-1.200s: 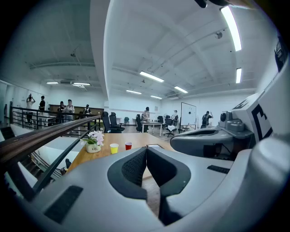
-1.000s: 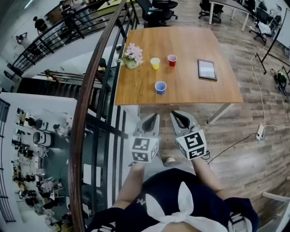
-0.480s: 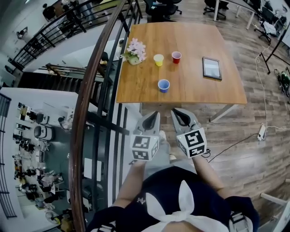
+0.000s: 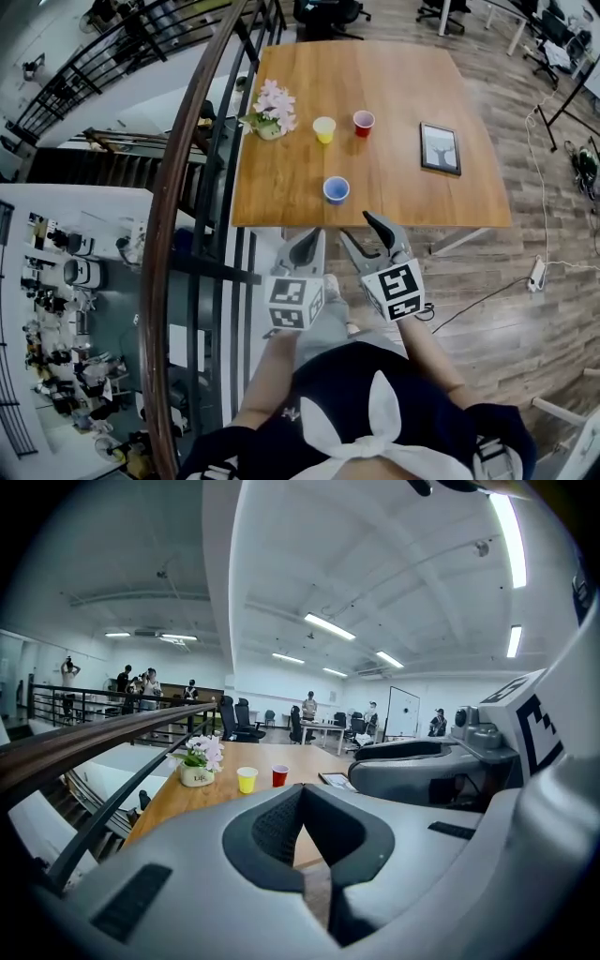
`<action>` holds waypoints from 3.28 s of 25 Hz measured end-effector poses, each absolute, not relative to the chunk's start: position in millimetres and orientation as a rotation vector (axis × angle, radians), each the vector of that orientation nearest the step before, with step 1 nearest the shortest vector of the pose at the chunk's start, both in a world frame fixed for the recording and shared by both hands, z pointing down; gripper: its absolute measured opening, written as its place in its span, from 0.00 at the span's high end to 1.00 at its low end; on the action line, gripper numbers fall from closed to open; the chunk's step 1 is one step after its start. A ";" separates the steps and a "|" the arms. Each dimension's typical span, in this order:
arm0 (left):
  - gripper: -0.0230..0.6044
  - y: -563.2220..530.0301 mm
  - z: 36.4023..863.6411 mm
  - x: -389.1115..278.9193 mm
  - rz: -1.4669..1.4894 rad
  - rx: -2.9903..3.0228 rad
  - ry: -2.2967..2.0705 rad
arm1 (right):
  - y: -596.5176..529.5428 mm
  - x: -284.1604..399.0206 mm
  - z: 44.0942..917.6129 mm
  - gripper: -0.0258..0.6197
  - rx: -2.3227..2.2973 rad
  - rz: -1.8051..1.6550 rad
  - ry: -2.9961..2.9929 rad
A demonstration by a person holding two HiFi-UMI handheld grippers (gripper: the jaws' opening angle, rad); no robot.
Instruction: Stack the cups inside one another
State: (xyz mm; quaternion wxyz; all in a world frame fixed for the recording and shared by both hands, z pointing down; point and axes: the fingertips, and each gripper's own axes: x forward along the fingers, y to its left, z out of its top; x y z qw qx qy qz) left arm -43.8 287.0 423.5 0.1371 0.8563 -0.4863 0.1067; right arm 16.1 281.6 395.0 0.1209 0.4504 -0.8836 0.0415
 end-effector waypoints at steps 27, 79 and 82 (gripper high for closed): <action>0.94 141.1 458.3 -80.5 0.345 2.430 -1.330 | 148.8 -12.6 488.5 0.44 1.175 0.305 -2.339; 0.94 54.5 520.3 -80.3 0.445 2.312 -1.231 | 96.3 -7.3 605.0 0.48 0.843 0.438 -2.093; 0.94 51.8 520.3 -81.8 0.446 2.311 -1.234 | 90.5 -7.3 598.8 0.48 0.850 0.427 -2.102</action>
